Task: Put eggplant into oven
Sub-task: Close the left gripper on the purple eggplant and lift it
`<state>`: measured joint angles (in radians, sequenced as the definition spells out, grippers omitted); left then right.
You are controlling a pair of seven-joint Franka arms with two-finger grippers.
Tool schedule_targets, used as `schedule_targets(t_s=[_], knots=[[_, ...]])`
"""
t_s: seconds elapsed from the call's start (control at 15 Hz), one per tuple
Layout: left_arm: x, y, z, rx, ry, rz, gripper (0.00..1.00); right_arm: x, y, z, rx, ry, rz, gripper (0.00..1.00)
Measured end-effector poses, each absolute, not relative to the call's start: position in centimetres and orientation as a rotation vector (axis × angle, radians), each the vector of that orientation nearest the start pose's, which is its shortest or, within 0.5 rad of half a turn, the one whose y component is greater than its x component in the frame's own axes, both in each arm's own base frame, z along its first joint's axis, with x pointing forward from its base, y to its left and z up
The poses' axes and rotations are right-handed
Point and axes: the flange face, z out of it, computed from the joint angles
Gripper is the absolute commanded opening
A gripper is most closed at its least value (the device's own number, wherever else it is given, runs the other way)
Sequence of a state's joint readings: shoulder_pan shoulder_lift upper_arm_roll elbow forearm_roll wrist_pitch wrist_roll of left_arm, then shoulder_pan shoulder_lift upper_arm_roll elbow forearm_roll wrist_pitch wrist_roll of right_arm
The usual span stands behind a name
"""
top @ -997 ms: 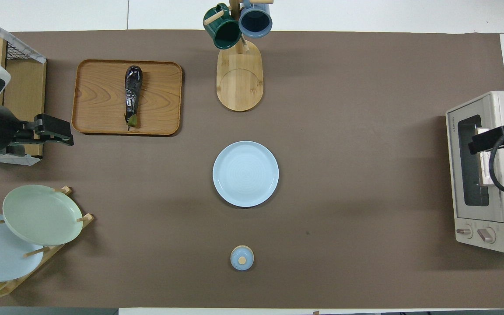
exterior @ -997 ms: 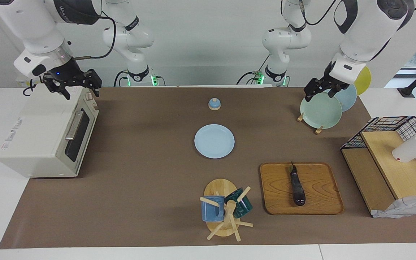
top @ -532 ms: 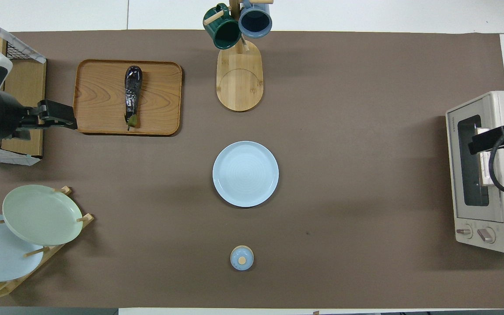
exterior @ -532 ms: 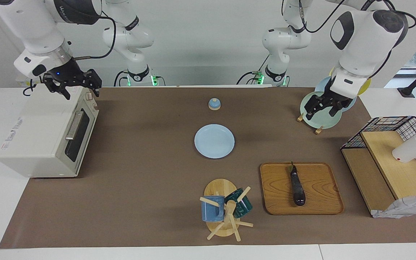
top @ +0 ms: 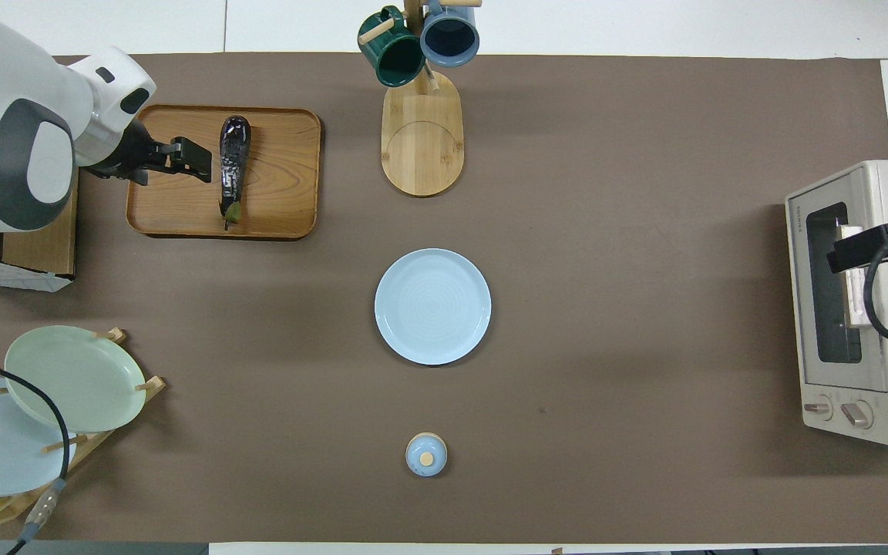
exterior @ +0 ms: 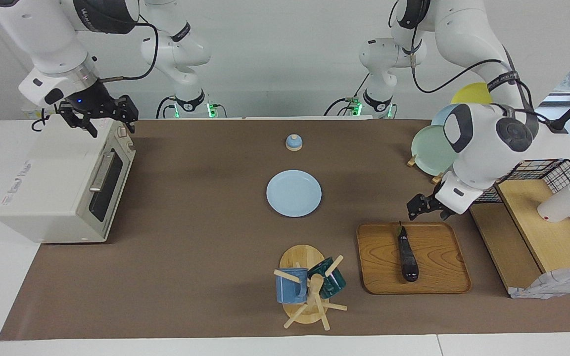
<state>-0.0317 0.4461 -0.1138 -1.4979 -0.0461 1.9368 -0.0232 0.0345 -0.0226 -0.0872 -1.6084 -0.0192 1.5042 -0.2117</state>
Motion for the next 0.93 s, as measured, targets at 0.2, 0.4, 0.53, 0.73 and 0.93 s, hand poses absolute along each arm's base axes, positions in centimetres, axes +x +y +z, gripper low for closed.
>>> schedule_targets(t_s=[0.2,0.4,0.53,0.73,0.93], knots=[[70.5,-10.0,36.9,-3.23,0.227,-0.002,1.0,54.1,-3.6,60.6,-3.125,-0.346,0.115,0.0],[71.4,-11.1,34.0,-3.189,0.307,-0.056,1.0,54.3,-4.6,60.0,-3.132,-0.328,0.077,0.0],[71.5,-11.4,33.1,-3.173,0.352,-0.087,1.0,54.3,-5.5,59.2,-3.143,-0.236,0.068,0.0],[71.1,-11.6,31.4,-3.17,0.374,-0.103,1.0,54.4,-5.7,57.4,-3.153,-0.155,0.035,0.0],[70.7,-11.7,30.5,-3.17,0.378,-0.101,0.91,54.3,-6.0,56.2,-3.156,-0.096,0.035,0.0]])
